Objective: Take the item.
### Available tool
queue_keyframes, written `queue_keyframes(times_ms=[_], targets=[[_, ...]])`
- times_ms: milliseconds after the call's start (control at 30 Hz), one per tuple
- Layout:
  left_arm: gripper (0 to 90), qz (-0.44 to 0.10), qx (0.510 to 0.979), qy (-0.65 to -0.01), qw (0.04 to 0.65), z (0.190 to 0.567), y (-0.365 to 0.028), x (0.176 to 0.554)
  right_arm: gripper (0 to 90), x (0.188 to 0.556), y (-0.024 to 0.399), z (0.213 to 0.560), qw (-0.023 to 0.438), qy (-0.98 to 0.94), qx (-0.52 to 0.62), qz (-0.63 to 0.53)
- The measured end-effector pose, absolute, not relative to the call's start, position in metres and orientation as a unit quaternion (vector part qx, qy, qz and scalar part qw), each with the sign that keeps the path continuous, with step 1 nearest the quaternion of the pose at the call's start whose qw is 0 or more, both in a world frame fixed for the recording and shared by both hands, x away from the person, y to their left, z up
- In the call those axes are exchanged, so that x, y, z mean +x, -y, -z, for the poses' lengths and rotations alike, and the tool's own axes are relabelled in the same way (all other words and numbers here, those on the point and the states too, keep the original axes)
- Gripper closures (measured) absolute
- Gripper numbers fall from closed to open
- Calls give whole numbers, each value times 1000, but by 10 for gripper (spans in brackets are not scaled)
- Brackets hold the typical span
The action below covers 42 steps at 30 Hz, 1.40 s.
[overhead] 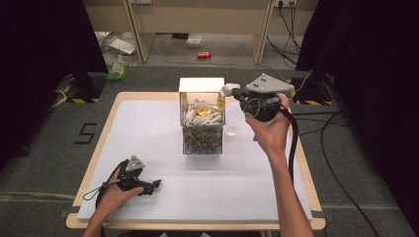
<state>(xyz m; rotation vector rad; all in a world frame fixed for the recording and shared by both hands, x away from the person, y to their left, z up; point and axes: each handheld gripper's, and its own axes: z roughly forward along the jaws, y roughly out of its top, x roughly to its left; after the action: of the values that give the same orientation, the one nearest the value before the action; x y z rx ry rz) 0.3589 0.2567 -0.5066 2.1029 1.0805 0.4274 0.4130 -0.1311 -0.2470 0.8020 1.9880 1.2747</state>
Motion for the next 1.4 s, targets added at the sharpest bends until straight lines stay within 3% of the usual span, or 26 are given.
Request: queue_keyframes(times_ms=[367, 800, 1400], targets=[[0, -166, 816, -420, 362, 507, -257, 359, 900, 416, 162, 252, 327, -739, 339, -481], [0, -166, 816, -419, 362, 507, -257, 359, 900, 442, 189, 281, 322, -721, 395, -469], [0, -167, 816, -419, 362, 507, -257, 359, 900, 481, 181, 314, 312, -720, 432, -444]])
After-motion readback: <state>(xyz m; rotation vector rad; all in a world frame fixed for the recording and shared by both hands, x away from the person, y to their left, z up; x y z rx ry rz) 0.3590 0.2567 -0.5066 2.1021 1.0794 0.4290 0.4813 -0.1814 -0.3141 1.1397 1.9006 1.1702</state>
